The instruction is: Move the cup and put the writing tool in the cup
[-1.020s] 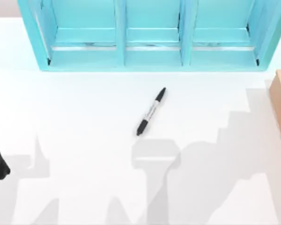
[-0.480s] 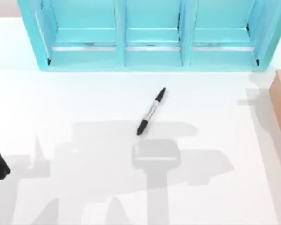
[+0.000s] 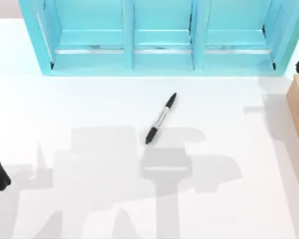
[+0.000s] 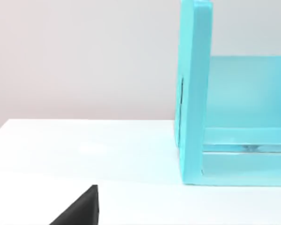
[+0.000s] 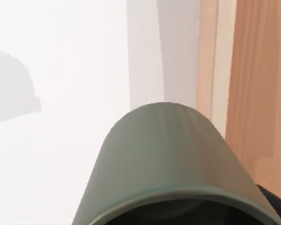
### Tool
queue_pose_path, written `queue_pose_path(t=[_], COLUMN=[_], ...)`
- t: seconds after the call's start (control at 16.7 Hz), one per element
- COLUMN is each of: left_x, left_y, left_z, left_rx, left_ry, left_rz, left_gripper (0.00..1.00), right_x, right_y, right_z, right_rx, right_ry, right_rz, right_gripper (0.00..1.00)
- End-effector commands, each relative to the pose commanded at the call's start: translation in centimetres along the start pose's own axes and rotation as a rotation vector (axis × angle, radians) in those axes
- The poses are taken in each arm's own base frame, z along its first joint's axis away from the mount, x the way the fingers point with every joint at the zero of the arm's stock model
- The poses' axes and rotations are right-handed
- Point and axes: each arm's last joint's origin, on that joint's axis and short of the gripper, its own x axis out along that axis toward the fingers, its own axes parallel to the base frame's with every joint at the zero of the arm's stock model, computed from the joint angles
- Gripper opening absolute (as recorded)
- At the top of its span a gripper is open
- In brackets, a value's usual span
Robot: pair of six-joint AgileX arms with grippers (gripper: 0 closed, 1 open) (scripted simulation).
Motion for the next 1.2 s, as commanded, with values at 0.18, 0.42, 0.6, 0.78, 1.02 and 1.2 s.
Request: queue_pose_path(t=[0.18,0.42,0.6,0.78,1.02,1.2], left_x=[0.0,0.0,0.0,0.0,0.0,0.0], left_y=[0.0,0.0,0.0,0.0,0.0,0.0], left_z=[0.0,0.0,0.0,0.0,0.0,0.0], left_rx=[0.0,0.0,0.0,0.0,0.0,0.0], left_ry=[0.0,0.0,0.0,0.0,0.0,0.0], left_rz=[0.0,0.0,0.0,0.0,0.0,0.0], left_gripper=[1.0,1.0,1.0,1.0,1.0,1.0], right_x=[3.0,6.6,7.1,7.1,9.3,11.2], right_y=[3.7,8.4,9.1,9.0,9.3,9.6], right_z=[0.2,-0.7,-0.9,-0.9,-0.8,-0.8], right_rx=[-0.003,-0.016,-0.017,-0.012,-0.014,-0.016], right_ry=[-0.002,-0.014,-0.014,-0.013,-0.017,-0.019], right_rz=[-0.003,-0.002,-0.003,-0.001,0.0,0.0], right_gripper=[0.0,0.0,0.0,0.0,0.0,0.0])
